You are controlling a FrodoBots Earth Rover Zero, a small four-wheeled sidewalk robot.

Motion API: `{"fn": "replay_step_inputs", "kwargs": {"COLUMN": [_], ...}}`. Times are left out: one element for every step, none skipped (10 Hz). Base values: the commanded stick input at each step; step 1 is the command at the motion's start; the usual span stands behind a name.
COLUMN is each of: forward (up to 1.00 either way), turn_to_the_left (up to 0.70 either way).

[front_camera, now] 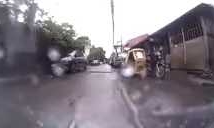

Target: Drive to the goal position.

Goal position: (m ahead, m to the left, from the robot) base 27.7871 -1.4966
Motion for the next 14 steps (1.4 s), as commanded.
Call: {"fn": "replay_step_inputs", "kwargs": {"forward": [1.00,1.00,1.00,1.00,1.00,1.00,1.00,1.00,1.00,1.00,1.00,1.00,1.00,1.00], "turn_to_the_left": [0.00,0.00,0.00,0.00,0.00,0.00,0.00,0.00,0.00,0.00,0.00,0.00,0.00,0.00]}}
